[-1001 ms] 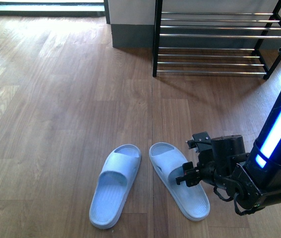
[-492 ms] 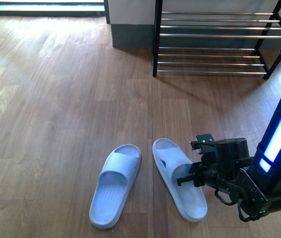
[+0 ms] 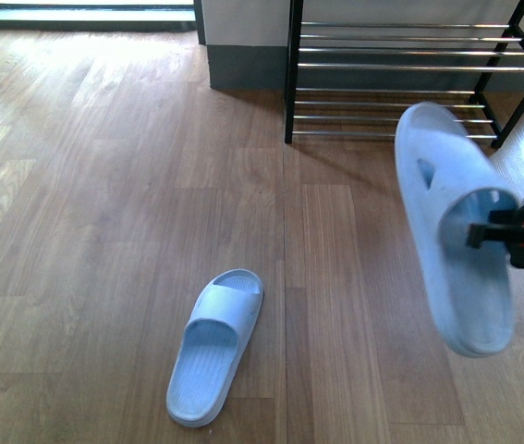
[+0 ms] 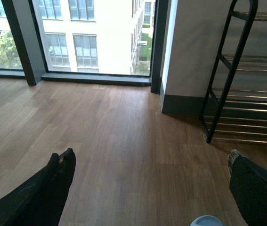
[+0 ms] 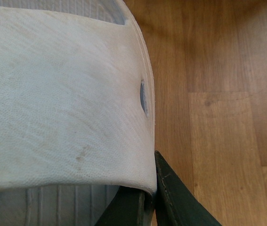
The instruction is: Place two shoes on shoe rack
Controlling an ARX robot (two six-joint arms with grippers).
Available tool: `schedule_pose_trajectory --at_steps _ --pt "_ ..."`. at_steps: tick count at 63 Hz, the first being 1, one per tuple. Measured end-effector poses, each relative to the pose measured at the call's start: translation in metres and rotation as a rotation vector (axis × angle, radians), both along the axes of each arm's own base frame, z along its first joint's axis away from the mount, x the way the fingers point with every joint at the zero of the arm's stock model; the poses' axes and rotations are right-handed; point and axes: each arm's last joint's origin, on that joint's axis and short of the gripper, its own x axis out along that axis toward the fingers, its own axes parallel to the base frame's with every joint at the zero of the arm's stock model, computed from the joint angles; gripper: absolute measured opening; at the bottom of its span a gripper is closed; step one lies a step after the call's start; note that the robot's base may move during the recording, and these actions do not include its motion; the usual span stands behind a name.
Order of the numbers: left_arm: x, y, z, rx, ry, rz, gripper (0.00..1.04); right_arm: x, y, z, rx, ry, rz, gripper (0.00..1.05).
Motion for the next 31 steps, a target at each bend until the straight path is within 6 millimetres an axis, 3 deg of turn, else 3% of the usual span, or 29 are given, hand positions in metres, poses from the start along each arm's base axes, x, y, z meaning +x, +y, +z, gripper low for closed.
schedule_pose_trajectory --at_steps 14,24,31 --pt "0.000 0.000 0.000 0.000 0.000 0.000 0.95 -0.049 -0.015 0.070 0.065 -0.111 0.020 0.01" --pt "0.000 0.000 0.000 0.000 0.000 0.000 0.95 -0.093 -0.023 0.093 0.122 -0.156 0.028 0.01" --pt "0.000 0.000 0.000 0.000 0.000 0.000 0.95 -0.121 -0.023 0.099 0.140 -0.173 0.044 0.01"
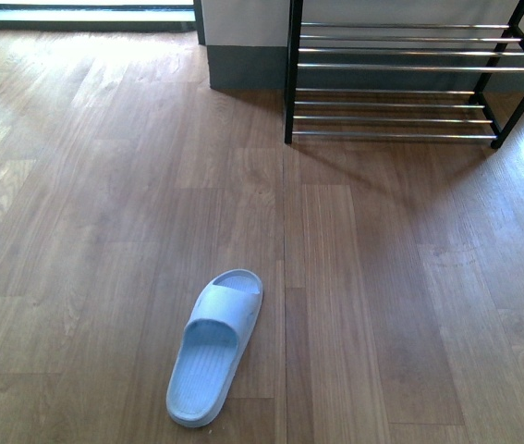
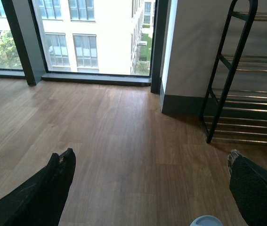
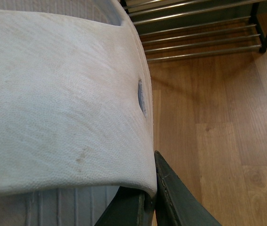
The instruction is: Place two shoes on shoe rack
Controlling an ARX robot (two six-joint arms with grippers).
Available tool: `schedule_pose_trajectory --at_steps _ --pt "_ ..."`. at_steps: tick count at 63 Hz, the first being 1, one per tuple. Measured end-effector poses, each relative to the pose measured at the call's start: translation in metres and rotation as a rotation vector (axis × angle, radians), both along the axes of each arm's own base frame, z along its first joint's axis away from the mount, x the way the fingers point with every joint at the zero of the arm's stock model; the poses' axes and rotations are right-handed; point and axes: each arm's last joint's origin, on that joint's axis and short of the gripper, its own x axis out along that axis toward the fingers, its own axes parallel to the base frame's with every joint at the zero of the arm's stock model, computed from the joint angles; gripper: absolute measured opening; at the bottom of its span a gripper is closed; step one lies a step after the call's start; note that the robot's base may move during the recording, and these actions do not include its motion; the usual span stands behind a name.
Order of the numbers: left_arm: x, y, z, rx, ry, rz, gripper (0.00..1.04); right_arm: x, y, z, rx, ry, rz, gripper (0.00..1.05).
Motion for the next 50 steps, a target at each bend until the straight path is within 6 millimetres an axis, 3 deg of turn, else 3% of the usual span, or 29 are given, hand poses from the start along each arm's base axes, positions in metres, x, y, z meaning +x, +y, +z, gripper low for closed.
schedule_pose_trajectory --at_steps 9,50 --pt "0.000 0.000 0.000 0.000 0.000 0.000 0.95 -0.023 0.000 0.008 0.035 -0.079 0.012 0.01" --pt "0.000 0.000 0.000 0.000 0.000 -0.003 0.95 -0.025 -0.001 0.010 0.048 -0.092 0.001 0.01"
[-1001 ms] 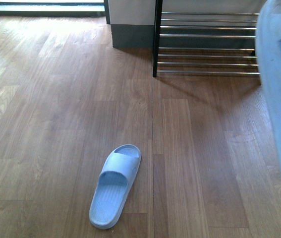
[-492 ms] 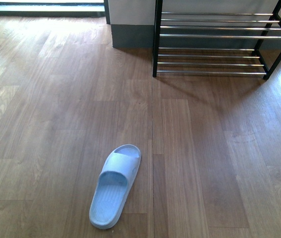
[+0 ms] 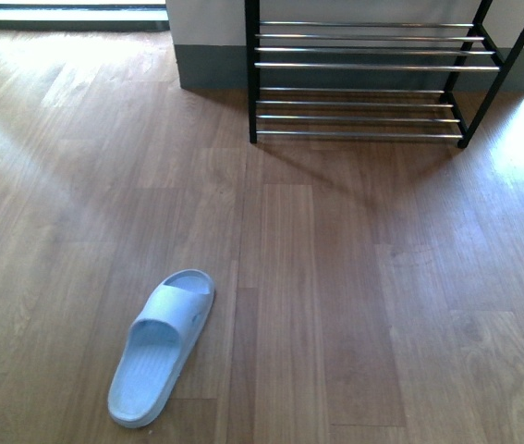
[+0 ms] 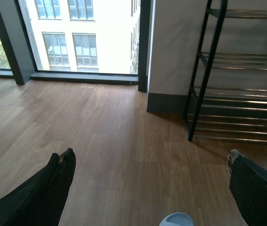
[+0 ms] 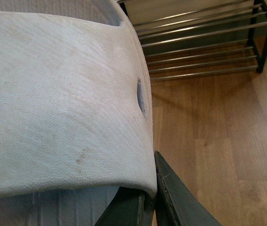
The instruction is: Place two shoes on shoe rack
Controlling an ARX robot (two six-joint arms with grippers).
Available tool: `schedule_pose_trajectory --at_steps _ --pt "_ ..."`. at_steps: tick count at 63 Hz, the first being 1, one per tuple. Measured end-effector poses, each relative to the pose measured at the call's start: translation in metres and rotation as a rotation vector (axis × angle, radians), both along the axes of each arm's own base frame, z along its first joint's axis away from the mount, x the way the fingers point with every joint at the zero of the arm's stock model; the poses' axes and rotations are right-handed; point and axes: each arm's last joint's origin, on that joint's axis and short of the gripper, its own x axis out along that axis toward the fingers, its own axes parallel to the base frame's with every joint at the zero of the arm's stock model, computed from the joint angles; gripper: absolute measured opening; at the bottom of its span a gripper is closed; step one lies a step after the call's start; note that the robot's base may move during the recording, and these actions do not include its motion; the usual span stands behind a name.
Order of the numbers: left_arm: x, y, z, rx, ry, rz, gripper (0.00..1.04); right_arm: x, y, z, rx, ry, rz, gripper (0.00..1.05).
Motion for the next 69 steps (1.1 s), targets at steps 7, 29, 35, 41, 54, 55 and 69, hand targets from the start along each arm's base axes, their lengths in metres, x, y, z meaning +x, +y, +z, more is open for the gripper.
schedule_pose_trajectory --at_steps 7,29,35,41,54,55,69 --pt "0.000 0.000 0.000 0.000 0.000 0.002 0.95 0.000 0.000 0.000 0.002 0.001 0.003 0.01" --pt "0.047 -0.017 -0.025 -0.137 0.526 0.389 0.95 0.000 0.000 0.000 0.002 0.001 0.005 0.01" --pt "0.079 -0.025 -0.038 -0.117 0.574 0.361 0.95 0.000 0.000 0.000 0.002 0.001 0.005 0.01" --pt "0.133 -0.031 -0.079 -0.009 0.729 0.322 0.95 0.000 0.000 0.000 0.002 0.001 0.005 0.01" --pt "0.187 -0.034 -0.161 0.270 0.984 0.230 0.95 0.000 0.000 0.000 0.002 0.001 0.005 0.01" --pt "0.193 -0.035 -0.169 0.289 0.993 0.208 0.95 0.000 0.000 0.000 0.002 0.001 0.005 0.01" --pt "0.234 -0.034 -0.252 0.437 1.100 0.008 0.95 0.000 0.000 0.000 0.002 0.001 0.005 0.01"
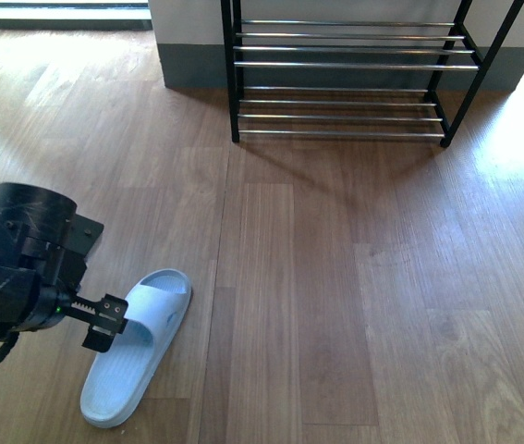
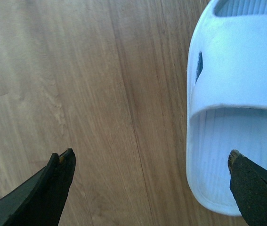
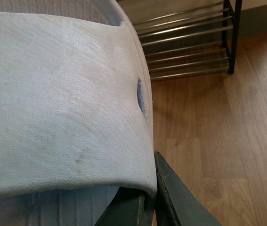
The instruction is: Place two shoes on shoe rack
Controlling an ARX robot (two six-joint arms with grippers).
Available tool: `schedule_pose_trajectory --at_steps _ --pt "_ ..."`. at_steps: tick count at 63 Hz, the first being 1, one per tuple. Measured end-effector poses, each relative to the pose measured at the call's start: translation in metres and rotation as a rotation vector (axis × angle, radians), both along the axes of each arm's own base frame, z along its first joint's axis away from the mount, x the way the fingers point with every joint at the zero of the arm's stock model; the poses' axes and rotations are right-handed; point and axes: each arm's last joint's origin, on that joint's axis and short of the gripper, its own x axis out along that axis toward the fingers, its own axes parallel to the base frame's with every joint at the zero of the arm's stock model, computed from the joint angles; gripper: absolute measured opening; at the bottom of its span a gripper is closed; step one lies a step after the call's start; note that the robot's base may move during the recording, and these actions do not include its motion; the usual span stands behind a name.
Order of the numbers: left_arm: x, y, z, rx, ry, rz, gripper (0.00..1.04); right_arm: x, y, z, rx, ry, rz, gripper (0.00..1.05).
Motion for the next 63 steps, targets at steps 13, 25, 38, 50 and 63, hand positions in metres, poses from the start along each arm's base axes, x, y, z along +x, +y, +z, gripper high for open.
schedule_pose_trajectory --at_steps 13,25,38,50,63 --pt "0.035 0.037 -0.065 -0.030 0.096 -0.103 0.95 0.000 0.000 0.000 0.000 0.000 0.000 0.01" --pt "0.043 0.025 -0.080 -0.056 0.100 -0.175 0.95 0.000 0.000 0.000 0.000 0.000 0.000 0.01" --pt "0.019 -0.030 -0.070 -0.168 0.168 -0.315 0.95 0.000 0.000 0.000 0.000 0.000 0.000 0.01" --pt "0.002 -0.042 -0.044 -0.181 0.204 -0.287 0.95 0.000 0.000 0.000 0.000 0.000 0.000 0.01" --pt "-0.001 -0.038 -0.024 -0.180 0.175 -0.221 0.95 0.000 0.000 0.000 0.000 0.000 0.000 0.01"
